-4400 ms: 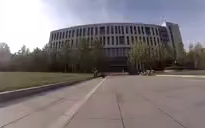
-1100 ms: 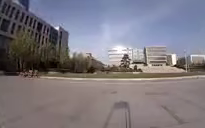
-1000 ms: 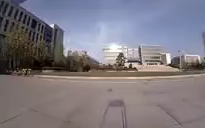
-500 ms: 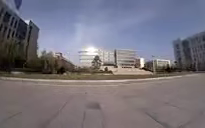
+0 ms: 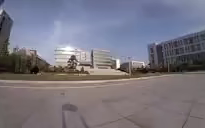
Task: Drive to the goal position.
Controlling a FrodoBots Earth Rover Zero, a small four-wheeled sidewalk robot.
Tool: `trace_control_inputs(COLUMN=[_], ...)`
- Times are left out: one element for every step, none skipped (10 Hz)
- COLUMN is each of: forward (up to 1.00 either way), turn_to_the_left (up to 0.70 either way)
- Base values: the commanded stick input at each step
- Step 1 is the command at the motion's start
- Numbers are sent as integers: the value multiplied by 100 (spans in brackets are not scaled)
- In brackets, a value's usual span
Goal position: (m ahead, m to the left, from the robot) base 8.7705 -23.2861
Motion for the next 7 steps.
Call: trace_control_inputs(forward=[70,70,70,70,70,70,70], turn_to_the_left=[-35,-35,-35,-35,-35,-35,-35])
